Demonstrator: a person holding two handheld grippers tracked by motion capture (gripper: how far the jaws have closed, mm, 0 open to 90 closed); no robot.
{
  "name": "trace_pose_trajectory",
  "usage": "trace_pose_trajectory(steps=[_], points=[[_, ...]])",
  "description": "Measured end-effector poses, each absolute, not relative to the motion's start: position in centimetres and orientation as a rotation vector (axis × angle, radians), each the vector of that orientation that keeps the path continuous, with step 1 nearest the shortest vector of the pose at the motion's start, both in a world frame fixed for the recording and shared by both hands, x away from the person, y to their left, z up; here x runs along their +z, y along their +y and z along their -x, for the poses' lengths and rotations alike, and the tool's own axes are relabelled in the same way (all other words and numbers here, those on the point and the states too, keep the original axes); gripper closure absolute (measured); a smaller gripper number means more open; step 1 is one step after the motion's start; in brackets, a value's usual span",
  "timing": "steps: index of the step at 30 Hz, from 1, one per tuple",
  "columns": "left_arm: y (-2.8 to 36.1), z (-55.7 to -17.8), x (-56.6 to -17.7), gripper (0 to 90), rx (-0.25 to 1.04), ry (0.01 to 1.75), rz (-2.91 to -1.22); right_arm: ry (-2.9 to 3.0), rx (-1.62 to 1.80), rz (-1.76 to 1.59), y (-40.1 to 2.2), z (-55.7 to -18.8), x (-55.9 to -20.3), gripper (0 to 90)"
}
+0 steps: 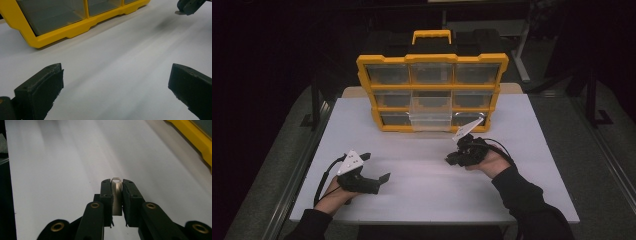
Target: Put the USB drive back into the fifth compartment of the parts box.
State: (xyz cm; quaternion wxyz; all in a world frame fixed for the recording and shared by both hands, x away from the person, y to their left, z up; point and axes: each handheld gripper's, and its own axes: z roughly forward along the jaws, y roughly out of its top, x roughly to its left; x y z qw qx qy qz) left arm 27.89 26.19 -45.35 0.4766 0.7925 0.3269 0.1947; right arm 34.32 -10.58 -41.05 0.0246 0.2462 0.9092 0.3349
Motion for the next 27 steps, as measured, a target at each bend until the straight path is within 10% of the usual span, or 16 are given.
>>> trace_pose_trajectory(steps=[27], points=[[26.2, -27.9, -45.5, 0.0, 0.471, 0.806, -1.935, 2.794, 1.025, -0.741, -12.4, -35.5, -37.1, 78.1]])
